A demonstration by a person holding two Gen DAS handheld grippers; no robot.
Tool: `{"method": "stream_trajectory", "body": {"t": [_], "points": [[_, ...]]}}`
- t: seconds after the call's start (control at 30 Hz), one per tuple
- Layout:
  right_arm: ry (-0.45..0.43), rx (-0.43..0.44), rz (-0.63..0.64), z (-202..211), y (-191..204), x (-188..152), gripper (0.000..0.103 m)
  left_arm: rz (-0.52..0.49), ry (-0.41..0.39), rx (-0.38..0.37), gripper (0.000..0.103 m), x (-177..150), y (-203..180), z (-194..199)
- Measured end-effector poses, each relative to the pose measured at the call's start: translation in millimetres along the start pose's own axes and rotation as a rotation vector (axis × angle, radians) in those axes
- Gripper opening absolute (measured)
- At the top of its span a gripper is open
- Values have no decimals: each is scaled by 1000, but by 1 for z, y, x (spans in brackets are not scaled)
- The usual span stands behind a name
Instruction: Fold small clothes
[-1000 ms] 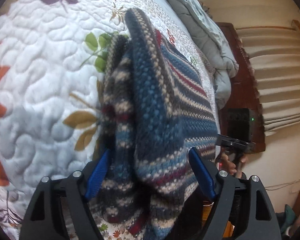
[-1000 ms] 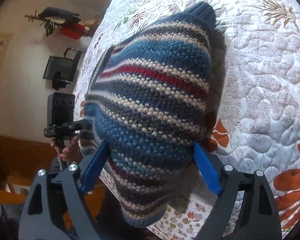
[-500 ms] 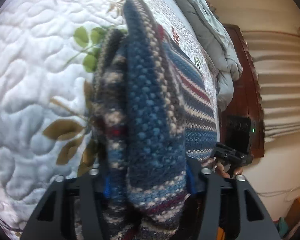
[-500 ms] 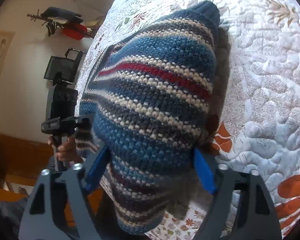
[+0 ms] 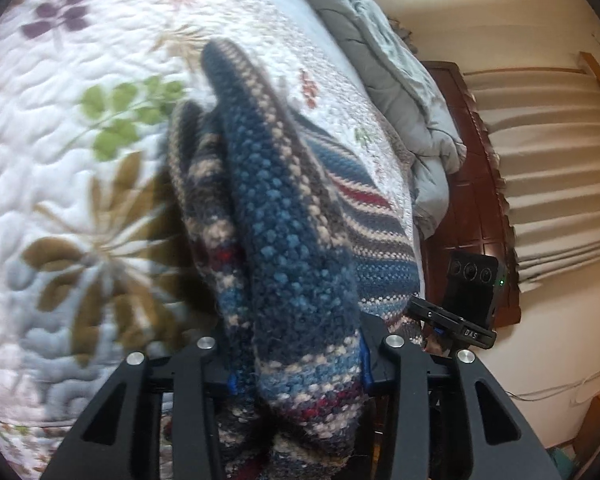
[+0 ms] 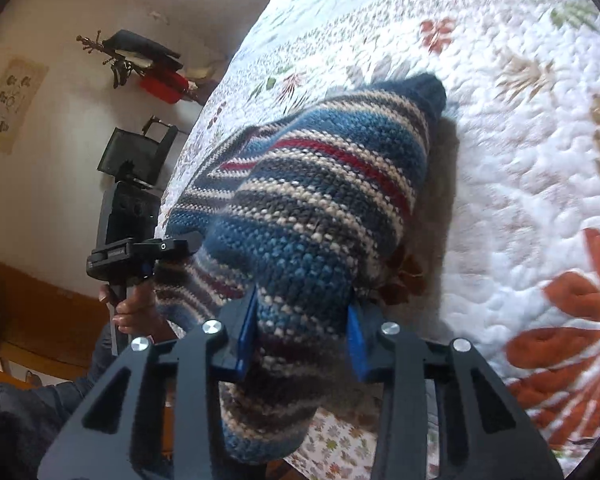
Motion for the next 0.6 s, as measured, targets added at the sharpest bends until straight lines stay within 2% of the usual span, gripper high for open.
{"method": "stream_trajectory", "body": {"t": [0.4,0.5,0.6], "points": [[-143,-147,34,81,-47,23,34,-116,28,-9,42,25,-69,-77],[-158,-169,25,90,-69,21,34,-122,47,-2,42,24,-73,-94],[-136,-187,5,85,-88,8,35,-115,91,41,42,11,-63,-115]]}}
Point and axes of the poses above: each gripper's, at about its wrist camera, not at the fingertips, and z roughly against the way its jaws point, y to its left, x to its top, the point moved 8 cm from there along -z, roughly the way its jaws point, and after that the axes turned 5 degrees about -x, right-handed, at the moved point
